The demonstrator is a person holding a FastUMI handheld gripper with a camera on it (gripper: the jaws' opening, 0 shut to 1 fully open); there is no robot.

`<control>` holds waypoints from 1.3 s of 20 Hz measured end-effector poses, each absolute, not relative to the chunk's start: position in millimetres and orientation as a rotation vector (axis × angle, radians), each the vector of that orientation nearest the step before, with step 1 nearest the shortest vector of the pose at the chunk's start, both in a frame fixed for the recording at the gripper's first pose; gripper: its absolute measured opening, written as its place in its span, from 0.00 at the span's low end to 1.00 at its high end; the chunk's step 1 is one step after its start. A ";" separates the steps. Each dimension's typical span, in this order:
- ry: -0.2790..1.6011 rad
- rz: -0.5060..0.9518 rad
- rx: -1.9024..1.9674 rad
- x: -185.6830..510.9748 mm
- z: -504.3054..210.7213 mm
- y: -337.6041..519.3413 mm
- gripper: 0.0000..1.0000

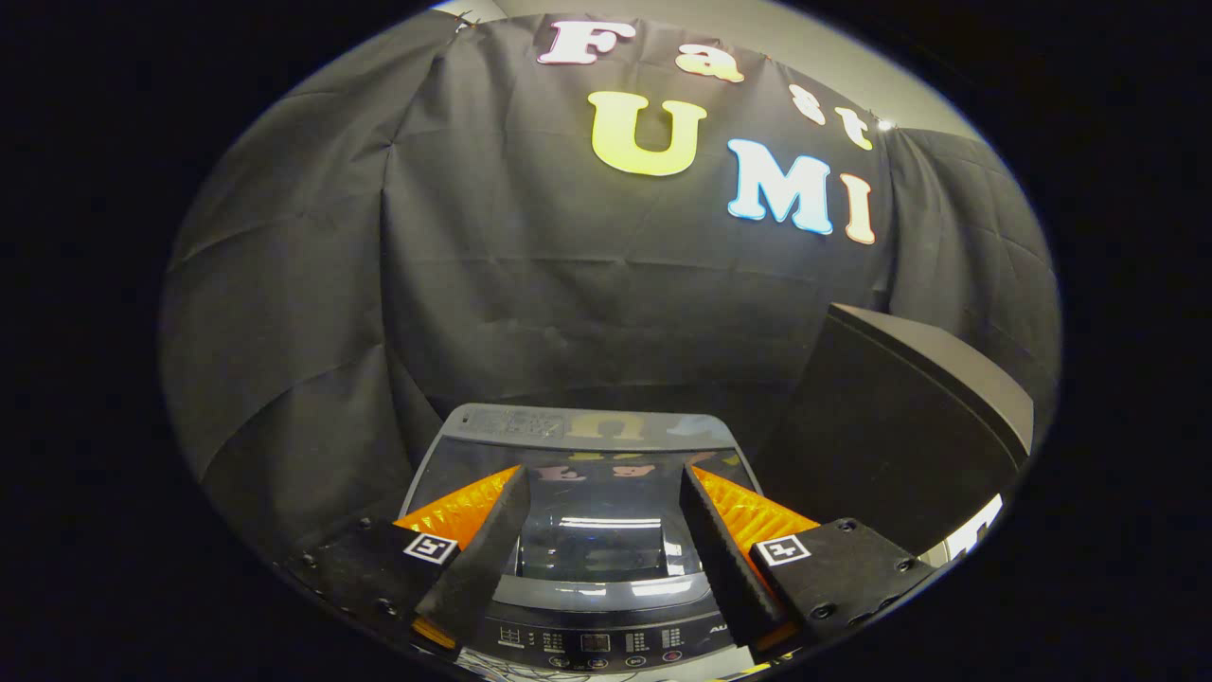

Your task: Put the clothes into the washing machine and then close the washing machine lid.

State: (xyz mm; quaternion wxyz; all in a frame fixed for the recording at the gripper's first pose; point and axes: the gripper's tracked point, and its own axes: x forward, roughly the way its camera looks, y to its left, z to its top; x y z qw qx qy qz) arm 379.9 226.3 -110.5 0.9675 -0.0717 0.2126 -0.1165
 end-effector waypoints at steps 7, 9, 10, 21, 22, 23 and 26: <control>0.302 -0.210 -0.144 326.1 -43.9 215.8 0.98; 0.270 -0.198 -0.143 308.2 -28.0 215.0 0.98; 0.255 -0.195 -0.146 298.0 -18.6 212.6 0.98; 0.102 -0.168 -0.151 193.6 55.3 191.2 0.98; 0.089 -0.163 -0.141 183.4 60.3 189.7 0.98; 0.077 -0.159 -0.134 174.0 63.9 186.9 0.98; 0.044 -0.131 -0.135 147.3 74.3 184.9 0.98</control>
